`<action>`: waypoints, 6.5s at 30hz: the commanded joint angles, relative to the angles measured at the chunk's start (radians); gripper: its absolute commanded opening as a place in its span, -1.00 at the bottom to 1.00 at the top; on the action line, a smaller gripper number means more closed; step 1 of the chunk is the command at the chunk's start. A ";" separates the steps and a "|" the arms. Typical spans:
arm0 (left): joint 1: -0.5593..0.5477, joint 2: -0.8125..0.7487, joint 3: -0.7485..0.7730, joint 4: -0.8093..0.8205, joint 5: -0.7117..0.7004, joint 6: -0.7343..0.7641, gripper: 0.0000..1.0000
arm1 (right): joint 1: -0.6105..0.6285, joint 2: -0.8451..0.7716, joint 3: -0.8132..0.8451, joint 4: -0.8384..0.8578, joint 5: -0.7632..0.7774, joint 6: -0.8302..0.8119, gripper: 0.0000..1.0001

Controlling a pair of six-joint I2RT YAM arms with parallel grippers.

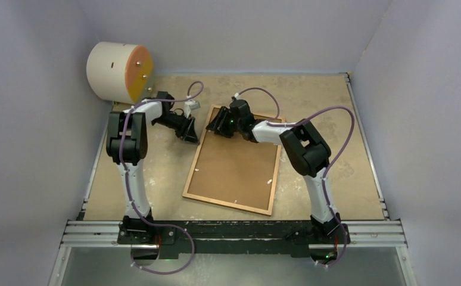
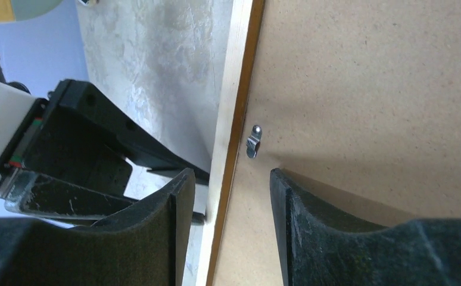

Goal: Put the photo into the frame

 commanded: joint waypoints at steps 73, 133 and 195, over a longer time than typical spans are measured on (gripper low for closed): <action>-0.149 -0.331 -0.486 0.092 -0.455 0.195 -0.26 | -0.464 -0.622 -0.566 -0.217 0.209 -0.124 0.83; -0.009 -0.131 -0.139 0.105 -0.555 0.117 -0.02 | -0.481 -1.152 -0.933 -0.618 -0.051 -0.209 0.94; 0.028 -0.214 -0.416 -0.018 -0.196 0.185 -0.48 | 0.160 -0.087 -0.044 -0.051 -0.159 -0.011 0.28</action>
